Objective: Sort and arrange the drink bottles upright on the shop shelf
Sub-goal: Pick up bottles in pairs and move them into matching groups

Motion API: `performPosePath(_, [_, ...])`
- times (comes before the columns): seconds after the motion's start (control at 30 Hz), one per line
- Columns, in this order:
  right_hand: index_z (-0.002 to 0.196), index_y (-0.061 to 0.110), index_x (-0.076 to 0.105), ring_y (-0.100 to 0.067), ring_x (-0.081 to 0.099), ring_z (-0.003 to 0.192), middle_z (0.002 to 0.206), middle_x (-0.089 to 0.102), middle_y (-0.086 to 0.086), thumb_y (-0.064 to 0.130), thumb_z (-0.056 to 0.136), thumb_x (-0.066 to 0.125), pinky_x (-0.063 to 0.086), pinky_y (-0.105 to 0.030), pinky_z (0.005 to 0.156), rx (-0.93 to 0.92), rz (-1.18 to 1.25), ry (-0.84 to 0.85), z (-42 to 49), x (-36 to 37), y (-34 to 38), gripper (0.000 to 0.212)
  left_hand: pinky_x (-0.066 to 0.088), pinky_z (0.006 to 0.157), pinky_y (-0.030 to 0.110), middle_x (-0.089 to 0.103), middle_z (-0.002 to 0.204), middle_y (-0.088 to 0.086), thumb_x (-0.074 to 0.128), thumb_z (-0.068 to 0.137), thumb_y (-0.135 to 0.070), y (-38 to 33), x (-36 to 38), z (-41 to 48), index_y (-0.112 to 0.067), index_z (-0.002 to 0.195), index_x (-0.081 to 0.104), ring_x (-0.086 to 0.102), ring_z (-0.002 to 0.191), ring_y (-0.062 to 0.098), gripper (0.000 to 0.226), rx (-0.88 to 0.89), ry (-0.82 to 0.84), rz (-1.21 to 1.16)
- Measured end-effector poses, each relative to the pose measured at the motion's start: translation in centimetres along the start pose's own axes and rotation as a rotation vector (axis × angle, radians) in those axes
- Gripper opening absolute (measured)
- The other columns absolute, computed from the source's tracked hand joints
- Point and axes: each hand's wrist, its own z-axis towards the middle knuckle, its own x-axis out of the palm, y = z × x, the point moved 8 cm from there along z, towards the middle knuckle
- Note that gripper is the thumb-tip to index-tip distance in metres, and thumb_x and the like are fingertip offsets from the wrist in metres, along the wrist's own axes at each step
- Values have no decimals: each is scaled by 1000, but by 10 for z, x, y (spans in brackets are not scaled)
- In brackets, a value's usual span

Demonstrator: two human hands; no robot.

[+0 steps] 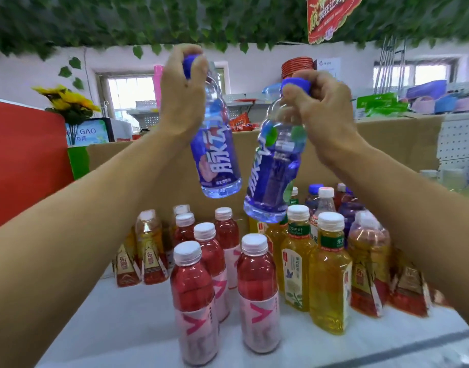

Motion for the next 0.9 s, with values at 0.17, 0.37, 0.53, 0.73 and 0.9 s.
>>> performPosePath(0.17, [108, 16, 61, -34, 70, 95, 111, 66, -17, 18, 88, 67, 60, -42, 83, 6, 52, -47, -8, -46, 25, 20, 44, 73, 11, 53, 94, -6, 46, 103, -13, -49, -1, -9, -9, 111, 52, 54, 75, -9, 10, 38, -33, -27])
performPosePath(0.37, [101, 14, 65, -23, 69, 83, 96, 68, -9, 13, 89, 66, 60, -47, 82, 7, 29, -54, -28, -126, 39, 12, 55, 82, 25, 57, 98, -2, 48, 104, -19, -94, 48, -53, -11, 114, 55, 58, 84, 5, 15, -19, 62, -103])
performPosePath(0.53, [98, 15, 64, -12, 71, 62, 75, 69, 7, 7, 92, 64, 59, -29, 63, -28, 16, -12, -42, -202, 51, 10, 57, 85, 35, 59, 99, 1, 49, 104, -21, -117, 107, -95, -17, 111, 55, 61, 87, 15, 11, -110, 126, -196])
performPosePath(0.73, [97, 20, 67, -13, 72, 65, 82, 71, 2, 14, 88, 66, 57, -25, 62, -26, -36, 39, -52, -286, 50, 11, 54, 93, 55, 61, 101, 2, 52, 101, -25, -128, 160, -133, -25, 107, 59, 64, 91, 21, 9, -195, 123, -191])
performPosePath(0.9, [99, 26, 68, -9, 70, 73, 87, 73, 3, 19, 86, 67, 57, -22, 65, -14, -95, 106, -59, -322, 33, 14, 56, 71, 28, 64, 94, -3, 54, 102, -25, -126, 183, -163, -21, 112, 60, 66, 77, 5, 12, -234, 80, -111])
